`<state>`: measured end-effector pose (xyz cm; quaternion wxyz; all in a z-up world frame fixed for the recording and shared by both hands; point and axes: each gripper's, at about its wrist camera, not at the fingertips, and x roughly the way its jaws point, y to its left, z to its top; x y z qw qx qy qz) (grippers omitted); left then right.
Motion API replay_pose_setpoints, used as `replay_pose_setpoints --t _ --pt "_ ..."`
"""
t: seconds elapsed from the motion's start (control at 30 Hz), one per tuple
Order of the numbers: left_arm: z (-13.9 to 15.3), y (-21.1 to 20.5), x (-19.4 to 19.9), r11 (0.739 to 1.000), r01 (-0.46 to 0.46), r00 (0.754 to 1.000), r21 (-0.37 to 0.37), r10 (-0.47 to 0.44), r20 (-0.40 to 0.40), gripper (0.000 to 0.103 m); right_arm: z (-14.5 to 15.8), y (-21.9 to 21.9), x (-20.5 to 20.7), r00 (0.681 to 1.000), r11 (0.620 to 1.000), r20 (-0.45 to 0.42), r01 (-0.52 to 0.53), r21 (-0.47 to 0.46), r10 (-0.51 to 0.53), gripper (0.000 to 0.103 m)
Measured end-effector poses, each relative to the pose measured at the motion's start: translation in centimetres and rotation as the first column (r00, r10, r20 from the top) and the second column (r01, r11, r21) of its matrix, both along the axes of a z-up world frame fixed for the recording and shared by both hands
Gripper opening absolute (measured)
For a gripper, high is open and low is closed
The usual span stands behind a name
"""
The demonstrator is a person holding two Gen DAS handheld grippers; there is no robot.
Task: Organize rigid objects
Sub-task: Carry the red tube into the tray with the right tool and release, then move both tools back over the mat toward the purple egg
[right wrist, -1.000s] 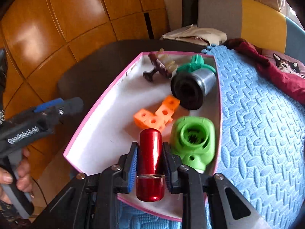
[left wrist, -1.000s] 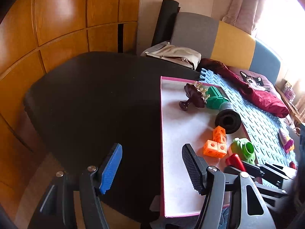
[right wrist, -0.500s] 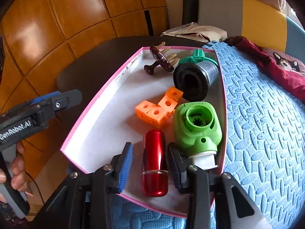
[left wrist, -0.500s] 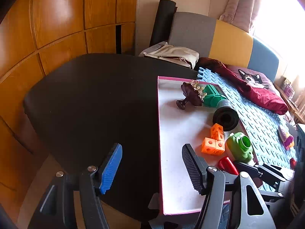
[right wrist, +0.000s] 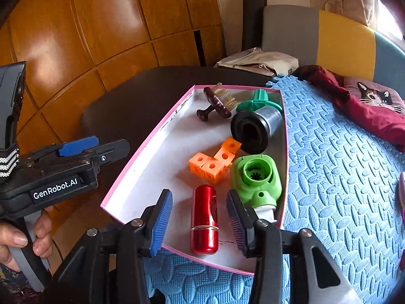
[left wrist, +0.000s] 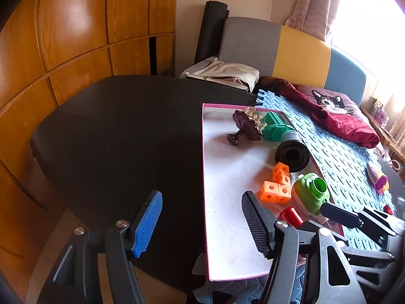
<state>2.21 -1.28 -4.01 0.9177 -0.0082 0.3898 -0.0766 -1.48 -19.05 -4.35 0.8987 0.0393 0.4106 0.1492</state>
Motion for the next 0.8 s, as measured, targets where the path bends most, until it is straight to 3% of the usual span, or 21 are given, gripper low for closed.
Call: replay_pose_setpoints --t 0.3,0.5,0.63,0.8 --pt "0.4 -1.2 -0.5 0.999 0.036 0.999 0.012 -0.036 0.012 0.066 1.1 -3.0 -0.7 0.997 0.997 0.023 0.071 0.027 -0.071 0.045" --pt "0.8 -2.3 -0.6 0.998 0.065 0.998 0.023 -0.066 0.024 0.069 2.3 -8.0 -1.4 0.980 0.981 0.048 0.193 0.028 -0.194 0.046" --pt "1.1 -3.2 -0.7 0.995 0.091 0.995 0.033 -0.092 0.032 0.069 3.0 -12.6 -2.0 0.952 0.954 0.055 0.299 0.026 -0.300 0.046" --pt "1.5 -4.6 -0.7 0.990 0.139 0.989 0.037 -0.140 0.037 0.069 4.3 -19.7 -3.7 0.885 0.888 0.089 0.459 -0.002 -0.457 0.046"
